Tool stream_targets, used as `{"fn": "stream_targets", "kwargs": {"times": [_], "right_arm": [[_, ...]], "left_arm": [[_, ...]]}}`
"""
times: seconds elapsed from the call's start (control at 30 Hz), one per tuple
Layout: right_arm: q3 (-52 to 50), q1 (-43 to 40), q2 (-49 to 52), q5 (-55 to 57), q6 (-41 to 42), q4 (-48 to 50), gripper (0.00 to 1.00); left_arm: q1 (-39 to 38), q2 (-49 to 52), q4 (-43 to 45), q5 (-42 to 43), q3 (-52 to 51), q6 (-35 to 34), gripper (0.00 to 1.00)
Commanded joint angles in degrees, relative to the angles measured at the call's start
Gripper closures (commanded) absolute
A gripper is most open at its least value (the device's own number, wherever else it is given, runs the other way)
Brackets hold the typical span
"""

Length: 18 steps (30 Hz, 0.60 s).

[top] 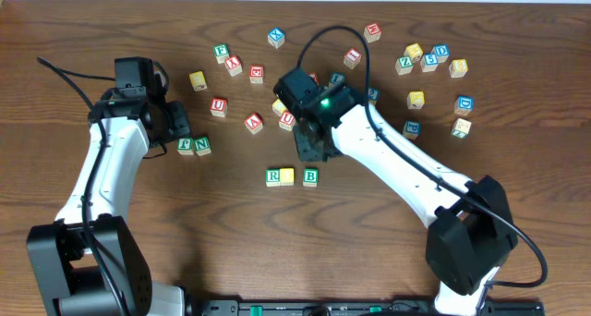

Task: Spell out ROBOT
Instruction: 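Carry the yellow O block with the right gripper toward the B block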

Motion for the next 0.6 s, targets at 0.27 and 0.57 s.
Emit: {"fn": "stream_targets", "kwargs": {"times": [0.27,0.57], "right_arm": [[-13.7,0.3,-0.6,-0.8,7.5,10.4,0.97],[-15.9,2.0,-0.6,-2.1,9.0,10.7,0.99]], "left_arm": [[0.0,-0.5,-0.1,-0.2,1.0,0.4,0.55],[0.0,-0.5,-0.1,-0.2,1.0,0.4,0.55]]}}
